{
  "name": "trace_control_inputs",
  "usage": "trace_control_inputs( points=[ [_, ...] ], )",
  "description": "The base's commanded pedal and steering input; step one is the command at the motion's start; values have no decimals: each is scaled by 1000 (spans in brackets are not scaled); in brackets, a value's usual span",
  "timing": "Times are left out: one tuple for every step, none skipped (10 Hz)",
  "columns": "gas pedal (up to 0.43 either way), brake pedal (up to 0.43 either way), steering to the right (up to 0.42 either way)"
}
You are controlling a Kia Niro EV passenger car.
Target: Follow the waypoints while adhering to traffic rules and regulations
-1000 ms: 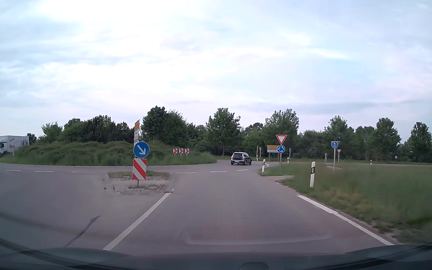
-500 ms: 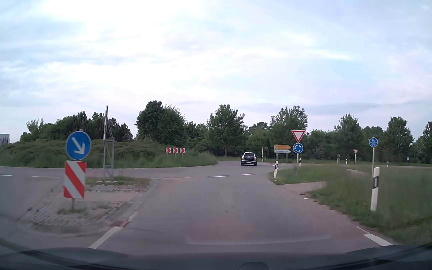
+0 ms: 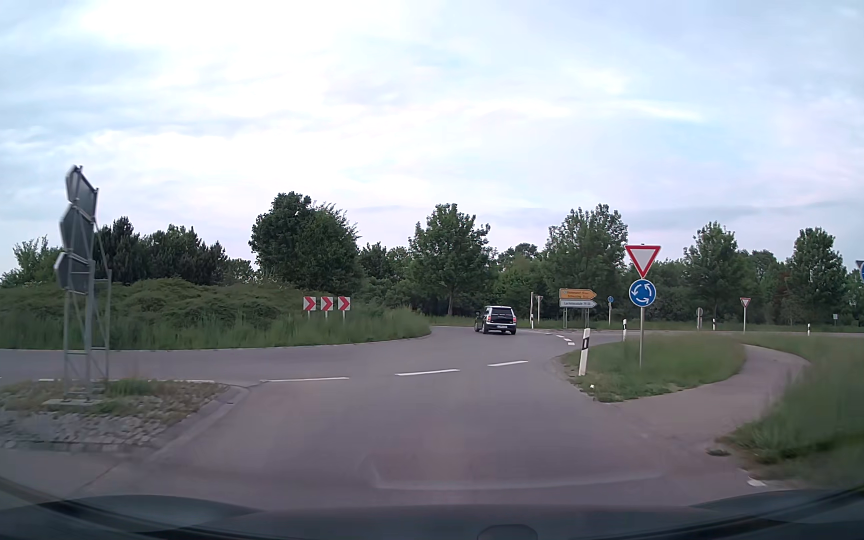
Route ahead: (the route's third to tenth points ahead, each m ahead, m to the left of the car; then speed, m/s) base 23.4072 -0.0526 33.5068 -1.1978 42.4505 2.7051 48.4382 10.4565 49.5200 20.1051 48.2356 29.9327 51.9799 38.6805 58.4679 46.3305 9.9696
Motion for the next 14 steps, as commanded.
trace_control_inputs(
  points=[
    [79, 0, 22],
    [79, 0, 28],
    [79, 0, 33],
    [79, 0, 36],
    [79, 0, 39],
    [79, 0, 40],
    [79, 0, 40],
    [79, 0, 40],
    [79, 0, 40],
    [79, 0, 40],
    [79, 0, 40],
    [79, 0, 39],
    [79, 0, 38],
    [79, 0, 35]
  ],
)
